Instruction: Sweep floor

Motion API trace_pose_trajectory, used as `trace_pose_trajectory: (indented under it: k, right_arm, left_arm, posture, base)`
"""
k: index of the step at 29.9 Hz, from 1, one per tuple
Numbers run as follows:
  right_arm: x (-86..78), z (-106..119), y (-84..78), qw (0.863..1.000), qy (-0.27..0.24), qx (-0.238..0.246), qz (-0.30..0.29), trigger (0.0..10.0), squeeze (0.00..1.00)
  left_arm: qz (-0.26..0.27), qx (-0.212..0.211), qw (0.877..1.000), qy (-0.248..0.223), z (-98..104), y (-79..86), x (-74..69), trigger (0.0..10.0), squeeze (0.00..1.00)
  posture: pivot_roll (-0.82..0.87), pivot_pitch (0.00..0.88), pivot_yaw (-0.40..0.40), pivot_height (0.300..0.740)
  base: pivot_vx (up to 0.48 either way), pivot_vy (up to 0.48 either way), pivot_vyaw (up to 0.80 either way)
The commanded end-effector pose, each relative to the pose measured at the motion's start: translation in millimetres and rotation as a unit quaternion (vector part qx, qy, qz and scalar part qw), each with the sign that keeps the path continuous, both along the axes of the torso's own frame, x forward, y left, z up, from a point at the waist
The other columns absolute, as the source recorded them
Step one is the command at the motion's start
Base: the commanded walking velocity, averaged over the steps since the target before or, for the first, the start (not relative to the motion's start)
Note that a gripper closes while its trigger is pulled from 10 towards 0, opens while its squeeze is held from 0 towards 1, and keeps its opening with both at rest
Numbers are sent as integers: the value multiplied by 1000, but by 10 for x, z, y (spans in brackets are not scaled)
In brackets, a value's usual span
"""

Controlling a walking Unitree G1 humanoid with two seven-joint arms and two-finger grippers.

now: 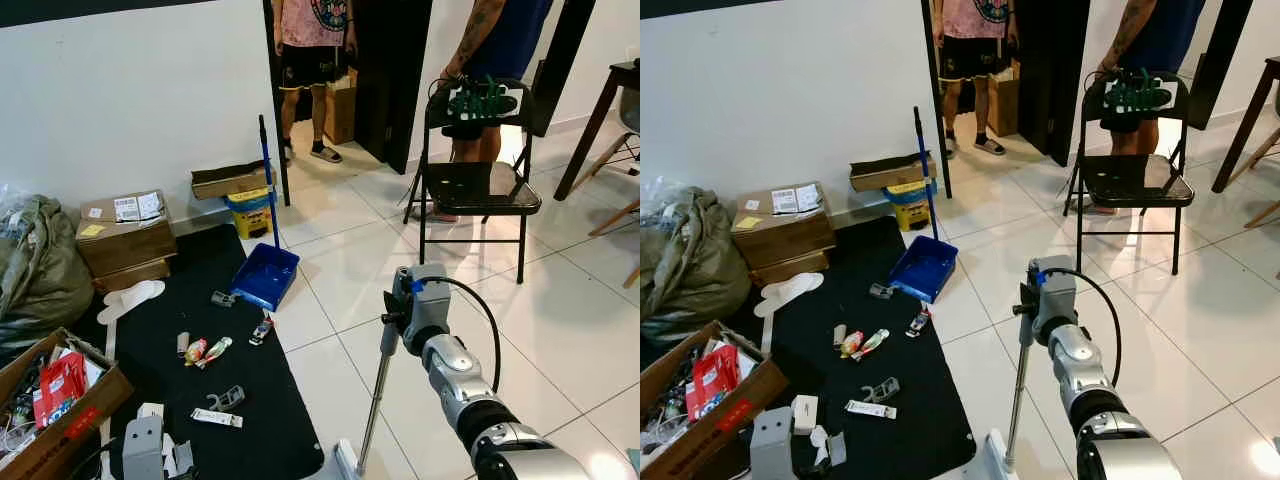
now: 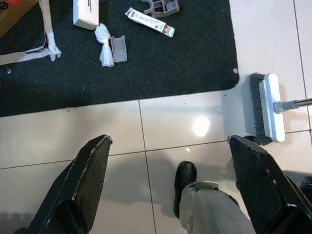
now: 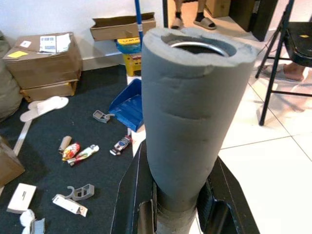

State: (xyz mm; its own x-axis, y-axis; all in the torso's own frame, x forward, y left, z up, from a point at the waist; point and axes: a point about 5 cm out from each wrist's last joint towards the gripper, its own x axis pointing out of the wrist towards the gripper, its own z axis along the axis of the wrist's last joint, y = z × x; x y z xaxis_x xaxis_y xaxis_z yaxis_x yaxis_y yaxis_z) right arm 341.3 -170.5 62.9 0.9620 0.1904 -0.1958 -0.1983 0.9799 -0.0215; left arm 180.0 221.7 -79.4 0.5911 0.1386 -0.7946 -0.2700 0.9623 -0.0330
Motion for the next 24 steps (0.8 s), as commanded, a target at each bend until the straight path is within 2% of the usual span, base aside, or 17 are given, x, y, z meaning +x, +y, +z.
trace_pose_trajectory:
  k: [1,6,16,24]
  right_arm:
    - [30,56,67,1000,-17,-4,21,10000,0]
    - [39,68,55,1000,-18,-11,20,10000,0]
    - [42,70,57,1000,-17,-7,16,10000,0]
    - [0,7,122,1000,-11,-6,28,10000,0]
  left_arm:
    - [-6,-4,1000,9,-21,-28,-27,10000,0]
    - [-8,-7,1000,9,-25,-56,-24,10000,0]
    - [-14,-10,1000,13,-45,-102,-48,10000,0]
    - [-19,-11,1000,21,-74,-120,-106,10000,0]
  posture:
    - [-96,0,24,740]
    - [-96,0,8,740]
    - [-94,0,0,740]
    - [-100,0,5,740]
  base:
    - [0,0,544]
    - [0,0,759]
    - [0,0,0]
    - [0,0,0]
